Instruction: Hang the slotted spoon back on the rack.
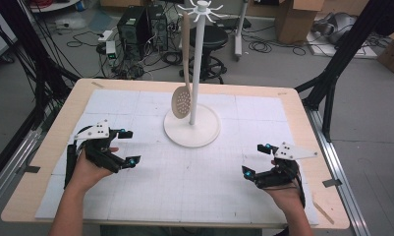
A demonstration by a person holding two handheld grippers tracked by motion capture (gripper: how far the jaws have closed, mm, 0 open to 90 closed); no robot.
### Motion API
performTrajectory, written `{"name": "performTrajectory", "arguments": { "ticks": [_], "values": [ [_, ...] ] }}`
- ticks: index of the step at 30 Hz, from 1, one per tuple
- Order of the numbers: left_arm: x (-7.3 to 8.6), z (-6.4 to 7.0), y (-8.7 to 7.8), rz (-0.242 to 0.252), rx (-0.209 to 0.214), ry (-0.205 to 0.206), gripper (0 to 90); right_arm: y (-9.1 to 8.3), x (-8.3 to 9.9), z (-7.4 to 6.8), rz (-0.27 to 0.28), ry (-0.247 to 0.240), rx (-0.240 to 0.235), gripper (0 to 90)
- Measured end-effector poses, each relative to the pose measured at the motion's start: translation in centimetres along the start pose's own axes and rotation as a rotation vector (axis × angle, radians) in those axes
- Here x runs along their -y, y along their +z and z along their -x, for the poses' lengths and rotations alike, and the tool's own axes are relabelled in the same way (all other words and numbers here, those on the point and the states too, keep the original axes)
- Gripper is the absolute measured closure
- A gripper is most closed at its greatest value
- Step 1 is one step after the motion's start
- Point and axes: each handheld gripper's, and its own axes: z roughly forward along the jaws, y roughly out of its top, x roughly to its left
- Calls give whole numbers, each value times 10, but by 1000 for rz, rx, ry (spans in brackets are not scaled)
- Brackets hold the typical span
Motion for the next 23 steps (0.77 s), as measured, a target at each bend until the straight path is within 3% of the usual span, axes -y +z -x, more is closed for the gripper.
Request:
{"name": "performTrajectory", "arguments": {
  "ticks": [23],
  "values": [
    [7,-2,9,-59,-13,-2,16,4,1,2,-6,3,-5,2]
  ]
}}
